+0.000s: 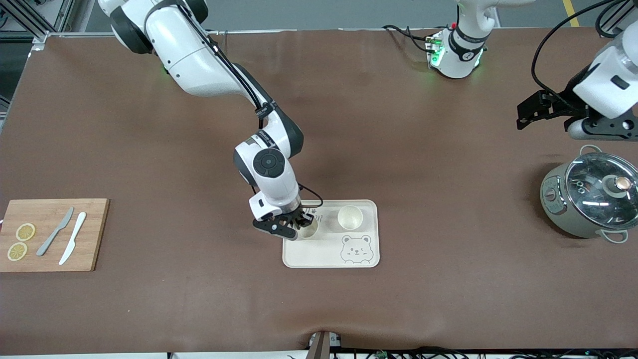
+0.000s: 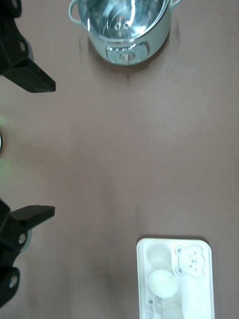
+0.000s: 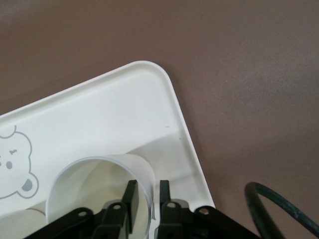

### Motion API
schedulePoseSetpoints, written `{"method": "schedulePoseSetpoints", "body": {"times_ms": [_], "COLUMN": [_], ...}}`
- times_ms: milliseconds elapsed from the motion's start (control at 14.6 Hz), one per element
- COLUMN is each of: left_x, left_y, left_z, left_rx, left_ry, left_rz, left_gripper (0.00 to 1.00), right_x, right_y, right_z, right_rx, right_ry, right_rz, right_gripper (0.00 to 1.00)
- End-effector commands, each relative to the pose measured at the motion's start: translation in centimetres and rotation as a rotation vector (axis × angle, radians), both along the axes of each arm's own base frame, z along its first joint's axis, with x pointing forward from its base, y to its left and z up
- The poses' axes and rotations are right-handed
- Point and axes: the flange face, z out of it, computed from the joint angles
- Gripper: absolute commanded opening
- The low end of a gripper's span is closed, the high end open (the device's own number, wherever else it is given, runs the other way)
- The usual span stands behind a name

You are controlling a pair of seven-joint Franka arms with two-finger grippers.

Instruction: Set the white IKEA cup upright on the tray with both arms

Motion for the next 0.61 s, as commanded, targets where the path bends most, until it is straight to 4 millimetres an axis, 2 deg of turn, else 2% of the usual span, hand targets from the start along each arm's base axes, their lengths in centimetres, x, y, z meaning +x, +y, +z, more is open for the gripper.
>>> {"method": "schedulePoseSetpoints", "body": {"times_ms": [0,273,410,546], "left_x": [-0.4,-0.2,-0.3,-0.3], "left_y": [2.0,2.3,2.0,2.1], "left_z": [0.6,0.7,1.3,1.2], "left_rx": [-0.060,-0.052,-0.050,-0.048], "left_ry": [-0.015,-0.038,-0.050,-0.048], "left_rz": [0.017,-0.056,-0.061,-0.059], "left_gripper": [1.00,1.00,1.00,1.00], "right_x": [0.4,1.0,1.5,1.0], "right_y": [0.3,-0.5,-1.3,-1.6], "right_z": [0.2,1.3,2.5,4.8], "right_rx": [-0.007,-0.007,-0.011,-0.048], "right_ry": [-0.020,-0.027,-0.026,0.010], "right_rz": [-0.012,-0.012,-0.019,0.003], "right_gripper": [1.00,1.00,1.00,1.00]}}
